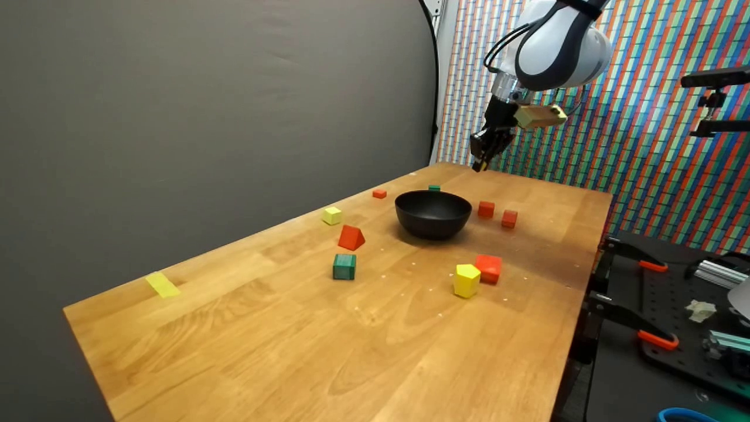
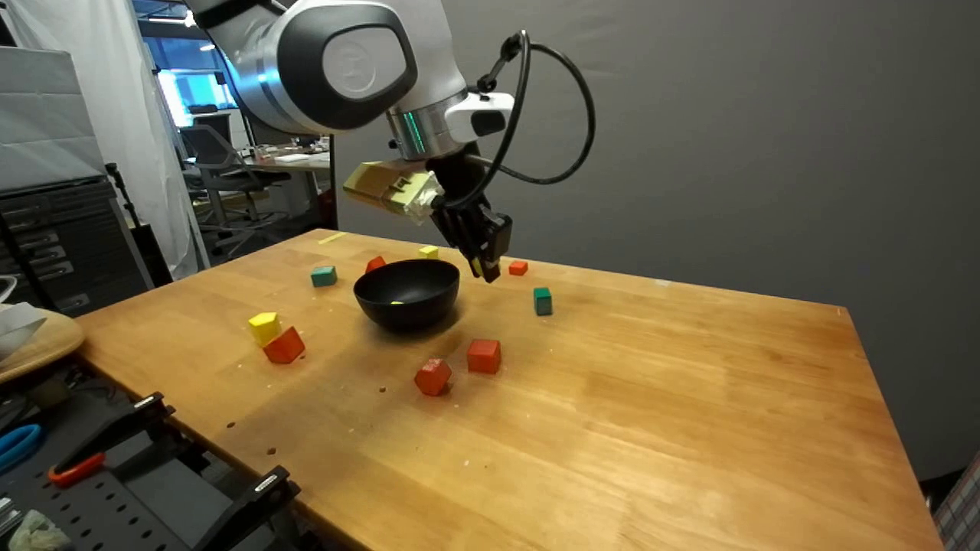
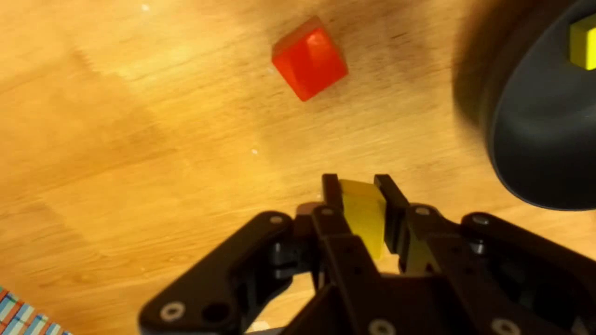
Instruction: Remove the blocks from the bowl and put them on the table
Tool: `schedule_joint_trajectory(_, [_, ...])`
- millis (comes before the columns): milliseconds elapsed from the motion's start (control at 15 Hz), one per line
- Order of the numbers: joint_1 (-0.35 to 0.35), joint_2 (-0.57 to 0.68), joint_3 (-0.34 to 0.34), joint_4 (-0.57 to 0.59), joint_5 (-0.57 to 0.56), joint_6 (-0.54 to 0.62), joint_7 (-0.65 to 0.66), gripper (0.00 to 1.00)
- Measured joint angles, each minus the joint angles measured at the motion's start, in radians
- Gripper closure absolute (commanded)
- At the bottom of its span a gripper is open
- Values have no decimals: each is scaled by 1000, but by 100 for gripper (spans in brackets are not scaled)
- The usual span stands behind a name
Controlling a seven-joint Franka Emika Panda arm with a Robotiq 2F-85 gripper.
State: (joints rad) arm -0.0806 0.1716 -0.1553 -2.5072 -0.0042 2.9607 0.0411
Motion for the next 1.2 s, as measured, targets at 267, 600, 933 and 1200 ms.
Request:
schedule_joint_trajectory(267, [-7,60,27,54,2,-43,-37,85])
schedule_joint_trajectory(600, [-65,215,121,186,77,-91,-126,44])
schedule_joint_trajectory(933, [-144,336,182,295,99,-116,-192,6])
schedule_joint_trajectory(1200, [-325,295,425,306,266,-145,-408,0])
